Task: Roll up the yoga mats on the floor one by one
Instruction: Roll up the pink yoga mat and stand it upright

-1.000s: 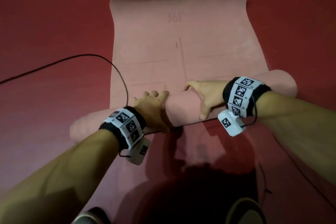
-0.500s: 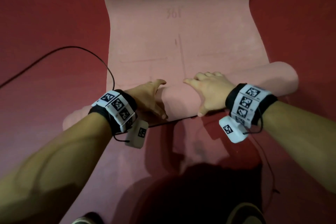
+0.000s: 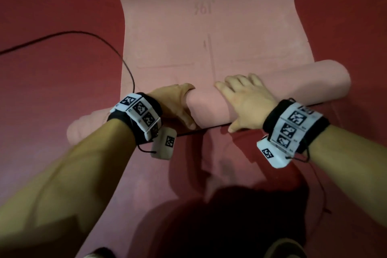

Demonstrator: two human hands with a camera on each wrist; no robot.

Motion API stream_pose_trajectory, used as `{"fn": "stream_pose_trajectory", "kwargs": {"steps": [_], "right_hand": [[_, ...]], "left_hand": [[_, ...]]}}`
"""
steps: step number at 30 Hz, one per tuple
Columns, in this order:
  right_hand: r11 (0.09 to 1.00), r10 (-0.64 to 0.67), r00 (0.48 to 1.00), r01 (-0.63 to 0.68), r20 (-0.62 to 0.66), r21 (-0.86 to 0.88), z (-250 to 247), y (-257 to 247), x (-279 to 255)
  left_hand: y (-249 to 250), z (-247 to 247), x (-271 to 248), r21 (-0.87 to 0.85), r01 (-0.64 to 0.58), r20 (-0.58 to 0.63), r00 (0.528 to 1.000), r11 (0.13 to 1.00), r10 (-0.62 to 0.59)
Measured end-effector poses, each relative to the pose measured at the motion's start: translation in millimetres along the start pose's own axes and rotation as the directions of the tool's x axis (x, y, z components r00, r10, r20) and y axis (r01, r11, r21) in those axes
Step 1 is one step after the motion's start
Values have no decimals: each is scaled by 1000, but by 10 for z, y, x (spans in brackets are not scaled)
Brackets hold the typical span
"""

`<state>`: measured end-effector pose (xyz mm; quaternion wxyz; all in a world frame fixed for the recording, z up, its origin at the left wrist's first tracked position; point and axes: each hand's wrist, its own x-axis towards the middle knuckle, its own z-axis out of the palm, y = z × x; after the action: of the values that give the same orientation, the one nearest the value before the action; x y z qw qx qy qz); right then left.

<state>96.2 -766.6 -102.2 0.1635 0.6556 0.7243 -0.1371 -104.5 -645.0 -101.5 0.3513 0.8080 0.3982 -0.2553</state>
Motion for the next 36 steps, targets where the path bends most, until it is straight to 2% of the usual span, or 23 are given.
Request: {"fn": "stream_pose_trajectory", "kwargs": {"steps": [2,4,10,13,15,20,22,24,28,31,33,36], "right_hand": [[999,4,999,-6,-44,-47,42,-9,36],[1000,12,999,-13,-41,-21,3,18,107],[995,5,986,-22,164,102,-304,166,435],[987,-5,980,-27,199,157,-359,225,507],[986,-6,991,-16,137,165,-335,245,460],[998,35,998,-38,-56,-46,-87,154,274],[998,40,996,-44,-75,-50,-61,156,306],[999,46,998,-47,-49,-13,-134,192,376],[995,40,994,-49,101,83,-360,277,605],[990,29,988,-50,154,135,-435,341,715],[988,42,993,-57,108,143,-412,374,675],[996,88,995,-86,-56,34,-224,359,509]], "left_hand": [[-19,-30,14,0,1,-22,1000,1000,-1],[-43,-31,-8,41,27,-72,997,999,-24],[0,131,-57,181,74,-277,961,981,-21],[-5,27,0,145,63,-240,970,987,-27],[-22,-70,29,117,55,-191,981,992,-32],[-57,-211,107,22,27,-95,995,999,-25],[-86,-206,115,31,35,-124,992,999,-31],[-96,-140,102,48,39,-210,977,998,-28],[-5,15,95,230,98,-349,937,968,-11],[-7,-72,160,213,112,-337,941,971,-35],[-38,-174,209,189,96,-291,956,977,-38],[-60,-309,272,148,56,-225,974,987,-21]]}}
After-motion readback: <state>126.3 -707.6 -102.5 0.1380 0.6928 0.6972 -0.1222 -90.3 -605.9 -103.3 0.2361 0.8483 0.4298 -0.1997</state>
